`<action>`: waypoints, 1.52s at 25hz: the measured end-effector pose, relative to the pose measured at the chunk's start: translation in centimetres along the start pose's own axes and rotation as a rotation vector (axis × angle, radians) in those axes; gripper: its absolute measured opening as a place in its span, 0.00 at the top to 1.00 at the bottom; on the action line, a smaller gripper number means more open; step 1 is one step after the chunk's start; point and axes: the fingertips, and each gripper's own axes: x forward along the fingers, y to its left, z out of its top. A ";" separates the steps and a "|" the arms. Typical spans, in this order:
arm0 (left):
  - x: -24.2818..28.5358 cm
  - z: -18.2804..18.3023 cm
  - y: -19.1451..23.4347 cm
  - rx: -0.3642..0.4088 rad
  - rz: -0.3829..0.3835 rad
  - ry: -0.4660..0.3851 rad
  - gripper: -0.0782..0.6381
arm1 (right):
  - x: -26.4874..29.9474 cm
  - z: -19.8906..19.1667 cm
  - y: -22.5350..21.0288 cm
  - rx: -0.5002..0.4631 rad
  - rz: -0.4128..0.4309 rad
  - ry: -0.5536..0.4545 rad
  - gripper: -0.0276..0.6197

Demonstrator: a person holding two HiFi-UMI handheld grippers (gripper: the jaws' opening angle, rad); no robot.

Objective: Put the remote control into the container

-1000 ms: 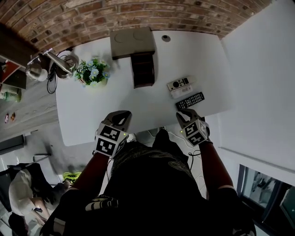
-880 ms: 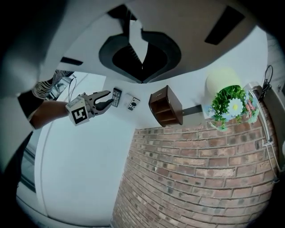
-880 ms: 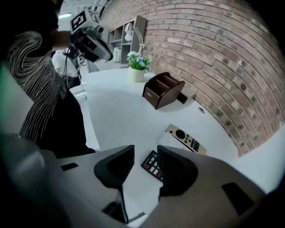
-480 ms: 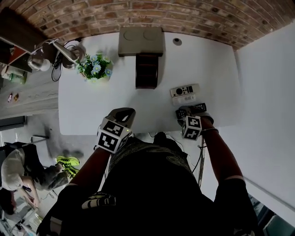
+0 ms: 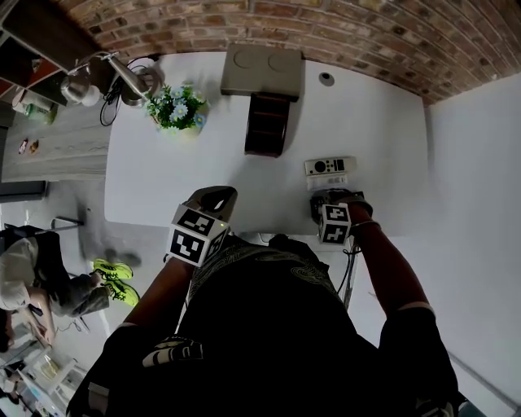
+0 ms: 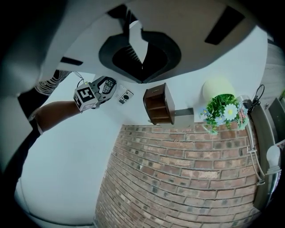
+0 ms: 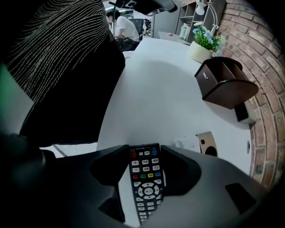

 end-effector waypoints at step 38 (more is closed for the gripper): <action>-5.3 5.3 1.8 0.103 0.006 -0.232 0.88 | -18.7 8.3 -10.2 1.119 -0.358 -0.885 0.62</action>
